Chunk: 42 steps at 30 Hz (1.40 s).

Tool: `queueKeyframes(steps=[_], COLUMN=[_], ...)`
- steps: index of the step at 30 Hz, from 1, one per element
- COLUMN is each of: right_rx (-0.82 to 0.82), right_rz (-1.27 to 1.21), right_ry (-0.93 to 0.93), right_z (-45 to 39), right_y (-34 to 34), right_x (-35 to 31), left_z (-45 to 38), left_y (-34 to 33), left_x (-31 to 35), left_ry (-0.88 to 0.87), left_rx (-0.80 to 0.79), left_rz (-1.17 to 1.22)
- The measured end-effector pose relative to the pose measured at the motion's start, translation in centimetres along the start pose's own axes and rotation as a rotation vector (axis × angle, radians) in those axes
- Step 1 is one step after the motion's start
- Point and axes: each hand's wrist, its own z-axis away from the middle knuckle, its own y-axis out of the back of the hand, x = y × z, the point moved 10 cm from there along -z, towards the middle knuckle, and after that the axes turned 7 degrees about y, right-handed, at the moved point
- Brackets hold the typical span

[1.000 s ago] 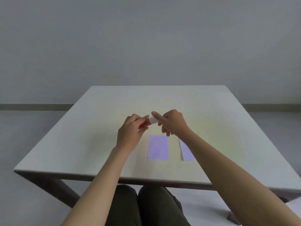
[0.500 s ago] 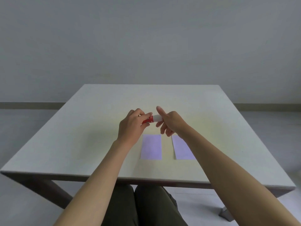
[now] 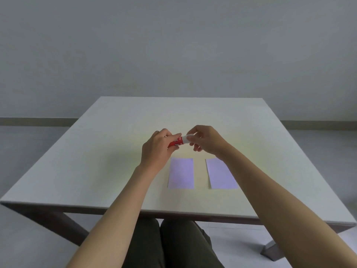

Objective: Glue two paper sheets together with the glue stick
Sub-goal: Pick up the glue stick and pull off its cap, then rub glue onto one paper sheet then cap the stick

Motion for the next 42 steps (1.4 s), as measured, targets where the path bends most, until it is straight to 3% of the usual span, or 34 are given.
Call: queueKeyframes(steps=[4,8,12,25,27,29,32,34,38,42], right_rx=[0.217,0.407,0.370,0.249,0.352,0.394,0.132,0.060,0.270,0.303], right_rz=[0.087,0.380,0.595,0.889,0.838,0.581,0.210,0.240,0.331,0.473], right_ry=[0.047,-0.119,-0.298,-0.309,-0.222,-0.028,0.187,0.249,0.323,0.446], right_z=[-0.6,-0.1,1.6,3.6,3.8,4.0,4.7,5.0,5.1,6.2], right_y=[5.0,10.9,12.3,11.2,11.1,9.0,1.8,-1.7,-1.8,-2.8], right_x=[0.7,4.9,9.5,9.7,6.8,2.9,-2.1,-3.5,-4.6,-5.3], left_z=[0.1,0.4,0.8,1.7,2.1,2.6,3.3,3.9,4.7,5.1], left_y=[-0.2,-0.3,-0.5,-1.0,-1.1,-1.2,-1.9,-2.2,-2.4,-2.4], left_x=[-2.7,-4.6,-5.2,-5.4,-5.0,-4.4,-2.8,-1.9,-1.5,-2.5], left_ry=[0.127,0.187,0.249,0.487,0.502,0.524,0.559,0.577,0.556,0.651], left_rx=[0.004,0.021,0.020,0.004,0.011,0.035,0.042,0.038,-0.006,-0.008], left_rz=[0.127,0.171,0.291,0.816,0.871,0.940,1.051,1.079,1.212,1.416])
